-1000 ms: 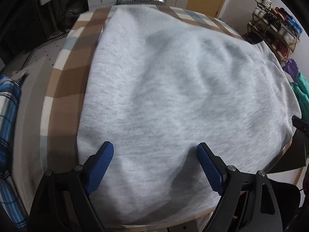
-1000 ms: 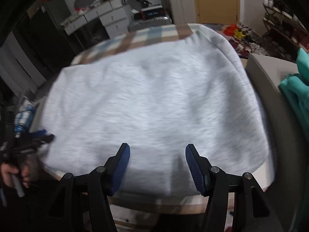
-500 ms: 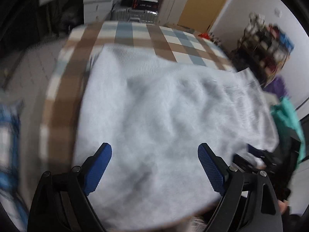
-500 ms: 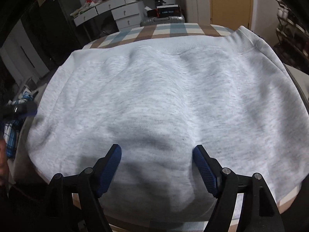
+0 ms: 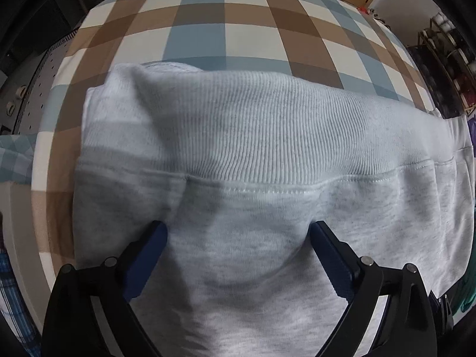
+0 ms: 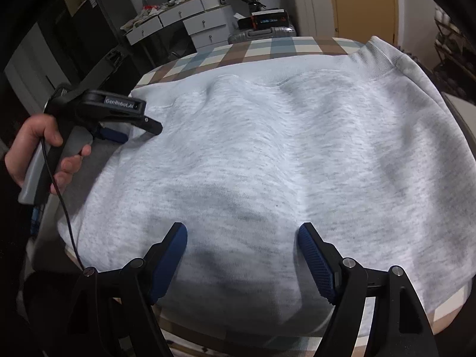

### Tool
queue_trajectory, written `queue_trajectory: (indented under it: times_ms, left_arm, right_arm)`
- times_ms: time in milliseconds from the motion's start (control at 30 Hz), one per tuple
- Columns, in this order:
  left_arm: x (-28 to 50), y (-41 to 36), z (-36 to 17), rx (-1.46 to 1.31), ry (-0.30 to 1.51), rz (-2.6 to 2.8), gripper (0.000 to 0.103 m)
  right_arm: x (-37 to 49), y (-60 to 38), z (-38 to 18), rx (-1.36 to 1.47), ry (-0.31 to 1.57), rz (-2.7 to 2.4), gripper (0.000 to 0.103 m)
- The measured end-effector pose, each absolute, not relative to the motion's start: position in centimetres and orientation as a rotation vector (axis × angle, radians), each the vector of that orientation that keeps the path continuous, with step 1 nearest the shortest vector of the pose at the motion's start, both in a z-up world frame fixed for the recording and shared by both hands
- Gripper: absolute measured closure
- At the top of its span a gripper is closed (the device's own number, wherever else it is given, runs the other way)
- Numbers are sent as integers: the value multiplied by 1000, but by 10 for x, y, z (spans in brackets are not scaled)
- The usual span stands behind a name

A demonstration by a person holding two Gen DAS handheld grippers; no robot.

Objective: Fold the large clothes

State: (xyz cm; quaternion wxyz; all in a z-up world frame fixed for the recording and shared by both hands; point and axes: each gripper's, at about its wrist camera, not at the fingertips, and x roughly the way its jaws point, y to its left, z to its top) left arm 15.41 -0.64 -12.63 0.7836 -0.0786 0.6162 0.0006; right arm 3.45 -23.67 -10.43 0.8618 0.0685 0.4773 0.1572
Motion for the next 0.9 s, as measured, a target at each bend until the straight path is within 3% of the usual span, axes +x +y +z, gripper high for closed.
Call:
queue_trajectory:
  times_ms: [167, 367, 500, 567, 733, 900]
  left_arm:
    - [106, -12, -115, -92, 1227, -45, 10]
    - [94, 7, -125, -120, 1187, -92, 9]
    - [97, 7, -127, -87, 1175, -107, 8]
    - [94, 3, -122, -79, 1169, -108, 8]
    - [98, -8, -119, -65, 1160, -116, 8]
    - [100, -6, -121, -63, 1154, -115, 7]
  right_arm:
    - [46, -285, -80, 351, 925, 231, 24]
    - [147, -316, -52, 175, 986, 99, 29]
    - [217, -325, -75, 58, 1135, 2, 34]
    - [236, -332, -103, 22, 1212, -27, 42]
    - [223, -344, -112, 6, 1212, 33, 41]
    - [166, -356, -72, 48, 1180, 104, 45]
